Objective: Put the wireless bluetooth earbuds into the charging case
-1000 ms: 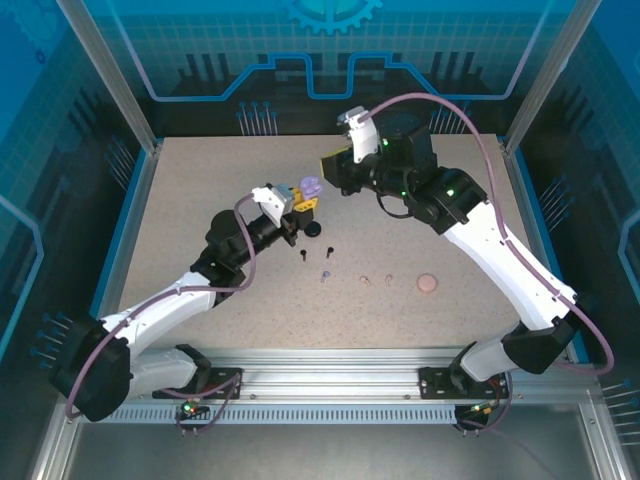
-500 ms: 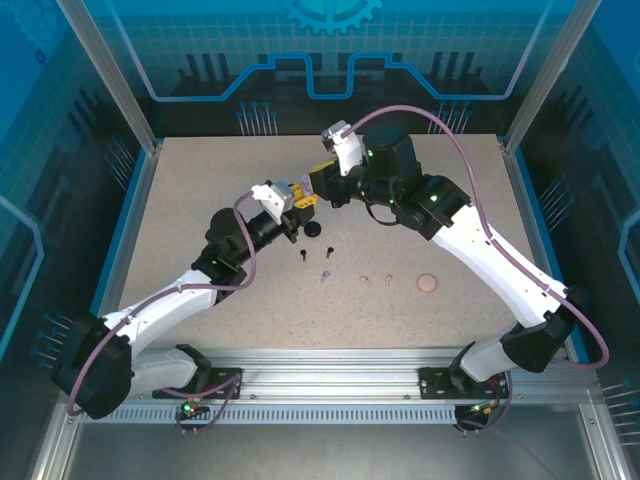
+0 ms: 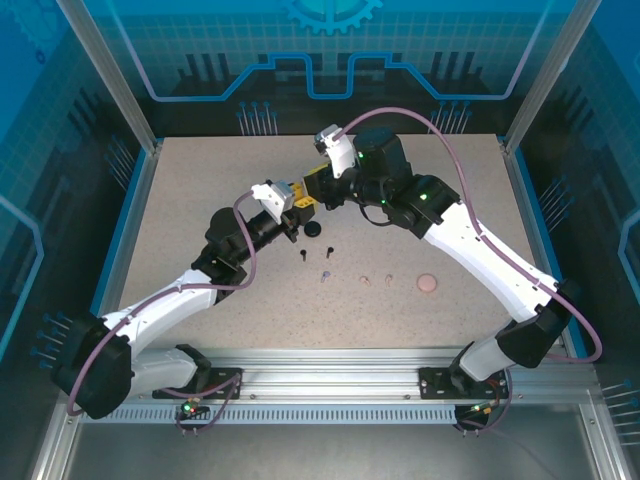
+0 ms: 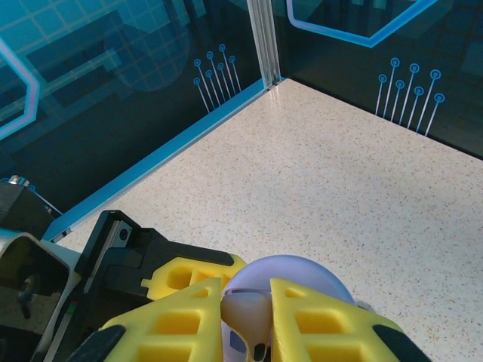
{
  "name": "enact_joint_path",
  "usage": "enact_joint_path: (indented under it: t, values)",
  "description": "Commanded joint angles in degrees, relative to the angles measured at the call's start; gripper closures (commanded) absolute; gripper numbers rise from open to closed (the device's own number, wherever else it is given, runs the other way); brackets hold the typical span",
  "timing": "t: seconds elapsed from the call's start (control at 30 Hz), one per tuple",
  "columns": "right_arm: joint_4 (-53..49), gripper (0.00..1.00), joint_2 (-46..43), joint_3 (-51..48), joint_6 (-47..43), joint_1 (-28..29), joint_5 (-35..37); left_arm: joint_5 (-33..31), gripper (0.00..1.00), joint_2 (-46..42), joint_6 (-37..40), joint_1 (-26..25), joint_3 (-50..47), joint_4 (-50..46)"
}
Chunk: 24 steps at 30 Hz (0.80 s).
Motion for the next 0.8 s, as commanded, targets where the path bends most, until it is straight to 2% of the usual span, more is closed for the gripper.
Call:
enact_joint_path:
  t: [0.0,0.37,0.77]
  values:
    - [0.54,0.81,0.58,-0.12,-0.82,0.5,0.98,0.28,1.0,-0.92,1.4,-0.59,1.83,1.42]
    - [0.39,0.82,0.83,-0.47,-0.56,-0.12,2.34,0.67,1.0,-1.49,1.31,-0.63,1.63,1.31]
    - [0.28,0.83,0.04,-2.93,-3.03,0.52,-0.55,0.3,1.0,-1.81,1.32,-0.67,1.8,1.29]
